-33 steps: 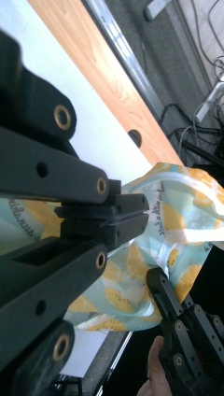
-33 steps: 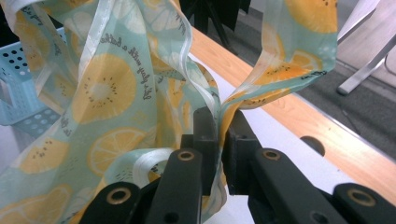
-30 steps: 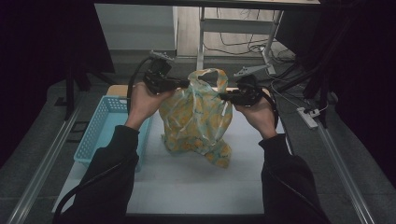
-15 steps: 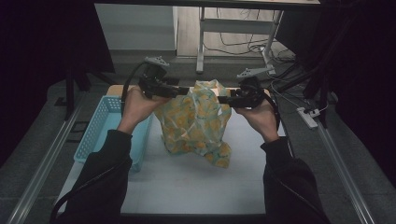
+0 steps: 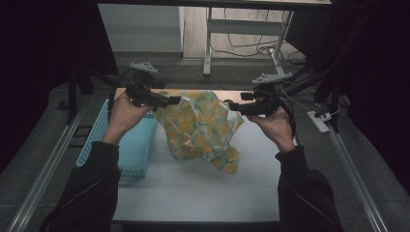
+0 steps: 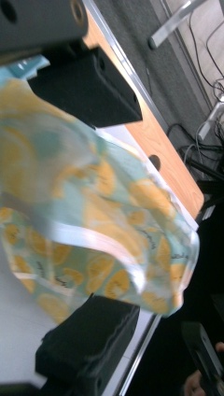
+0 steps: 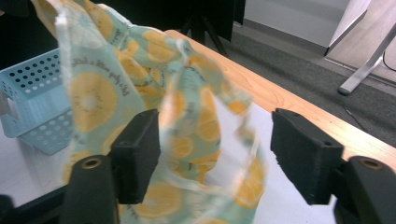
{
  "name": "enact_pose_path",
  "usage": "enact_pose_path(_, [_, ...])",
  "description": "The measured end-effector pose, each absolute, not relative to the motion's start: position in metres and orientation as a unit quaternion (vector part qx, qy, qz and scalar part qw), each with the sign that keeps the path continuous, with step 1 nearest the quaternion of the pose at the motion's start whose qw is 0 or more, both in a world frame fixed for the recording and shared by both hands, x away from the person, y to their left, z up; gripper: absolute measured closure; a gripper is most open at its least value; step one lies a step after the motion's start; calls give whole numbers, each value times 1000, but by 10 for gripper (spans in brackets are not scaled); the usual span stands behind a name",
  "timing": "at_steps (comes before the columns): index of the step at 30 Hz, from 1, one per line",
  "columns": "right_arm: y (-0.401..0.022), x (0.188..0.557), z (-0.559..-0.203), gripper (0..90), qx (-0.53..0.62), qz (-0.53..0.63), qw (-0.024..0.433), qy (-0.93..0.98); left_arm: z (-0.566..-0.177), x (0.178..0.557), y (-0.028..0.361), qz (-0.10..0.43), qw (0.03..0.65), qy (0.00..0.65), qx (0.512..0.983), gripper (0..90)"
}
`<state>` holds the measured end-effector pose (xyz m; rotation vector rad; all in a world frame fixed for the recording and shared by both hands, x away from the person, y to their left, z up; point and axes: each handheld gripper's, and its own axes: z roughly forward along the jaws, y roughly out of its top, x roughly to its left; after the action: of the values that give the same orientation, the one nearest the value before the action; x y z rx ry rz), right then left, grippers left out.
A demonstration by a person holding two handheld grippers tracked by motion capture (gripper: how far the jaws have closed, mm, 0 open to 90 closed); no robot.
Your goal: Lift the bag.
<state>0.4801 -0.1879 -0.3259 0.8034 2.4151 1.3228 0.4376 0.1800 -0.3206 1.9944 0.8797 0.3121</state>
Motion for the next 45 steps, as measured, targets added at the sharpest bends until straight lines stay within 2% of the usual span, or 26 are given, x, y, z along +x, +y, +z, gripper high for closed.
enact_pose_path(9, [-193,468,-330,230,275,467,134,830,-335,418,201,120,463,358,802,3])
enact_pose_path(14, [-195,461,-337,157,274,464,126,833,-345,406,205,120,467,353,802,0])
enact_pose_path(37, [-207,421,-382,72,278,481,102,825,-405,350,209,108,459,362,804,0])
enact_pose_path(45, [-215,406,-405,25,280,465,109,833,-424,327,215,106,461,375,797,0])
